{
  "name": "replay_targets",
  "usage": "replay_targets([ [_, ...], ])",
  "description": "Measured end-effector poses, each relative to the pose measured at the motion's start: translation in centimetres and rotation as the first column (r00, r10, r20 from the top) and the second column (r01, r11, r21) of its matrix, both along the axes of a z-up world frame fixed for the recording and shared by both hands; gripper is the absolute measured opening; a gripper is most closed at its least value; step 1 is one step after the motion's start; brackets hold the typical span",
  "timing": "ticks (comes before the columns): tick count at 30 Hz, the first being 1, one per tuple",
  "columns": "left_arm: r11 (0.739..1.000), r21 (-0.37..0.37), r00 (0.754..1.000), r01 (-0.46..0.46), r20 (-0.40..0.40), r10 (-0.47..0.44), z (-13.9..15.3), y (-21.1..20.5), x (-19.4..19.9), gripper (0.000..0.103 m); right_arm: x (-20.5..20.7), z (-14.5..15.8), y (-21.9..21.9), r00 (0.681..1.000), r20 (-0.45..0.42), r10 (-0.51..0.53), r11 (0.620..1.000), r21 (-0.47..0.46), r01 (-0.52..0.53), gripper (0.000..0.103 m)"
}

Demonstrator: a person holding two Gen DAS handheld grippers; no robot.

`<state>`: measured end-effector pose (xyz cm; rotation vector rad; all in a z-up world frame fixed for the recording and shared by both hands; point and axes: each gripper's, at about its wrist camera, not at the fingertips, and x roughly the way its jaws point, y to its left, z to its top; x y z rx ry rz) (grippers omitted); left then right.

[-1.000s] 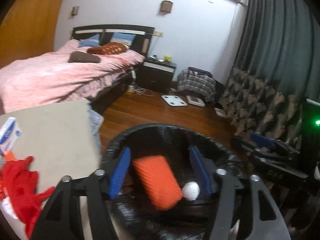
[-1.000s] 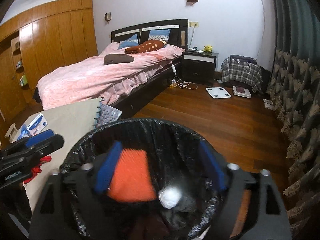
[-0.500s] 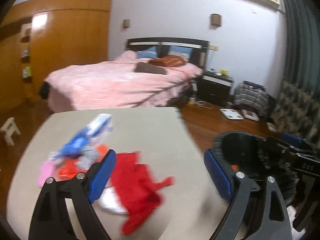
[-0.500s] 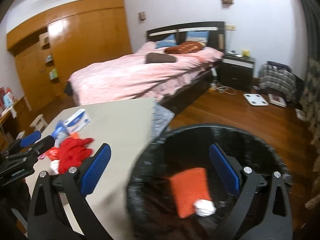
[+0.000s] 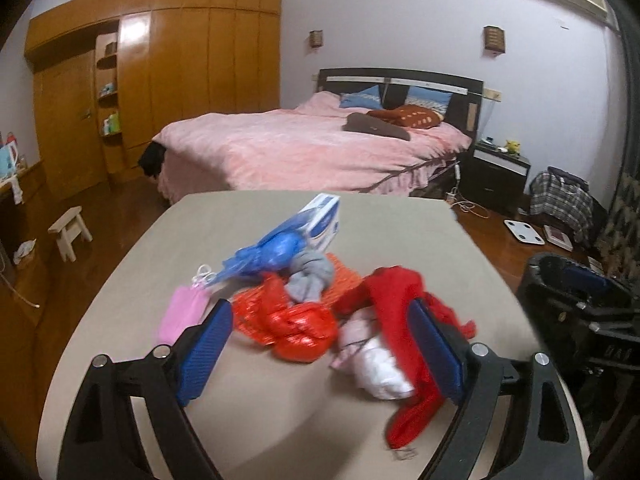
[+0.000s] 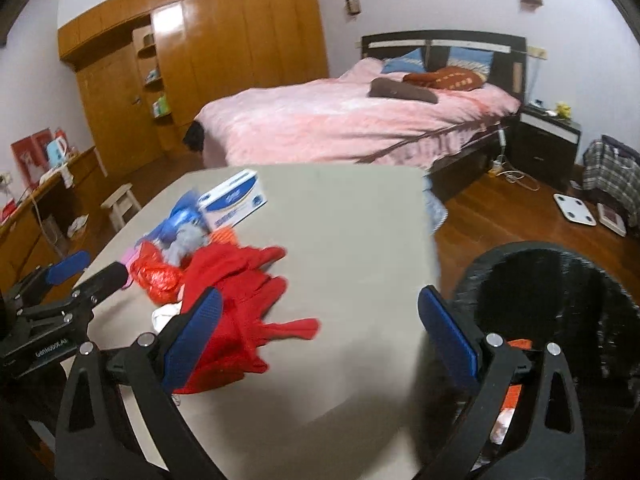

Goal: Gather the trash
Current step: 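Grasp the red cloth with the right tool while the left tool grasps another red cloth piece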

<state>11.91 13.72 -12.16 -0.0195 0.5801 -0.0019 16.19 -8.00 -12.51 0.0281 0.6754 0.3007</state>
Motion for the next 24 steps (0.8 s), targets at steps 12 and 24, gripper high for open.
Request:
replay_targets([
  [12,0.999,-0.011,0.999,-0.032,-0.024,0.032,-1.5,1.4,-0.1,0.081,1.8,-4.0,4.0,0.99,-0.097,0.098,0.994,-0.029,-0.101,0.064],
  [24,1.0,-0.022,0.999,-0.014,-0.033,0.013,-1.6,0.8,0.0,0.081,2.2,-4.7,4.8,0.967,-0.146,0.207,0.978,0.034,-0.205,0.008],
])
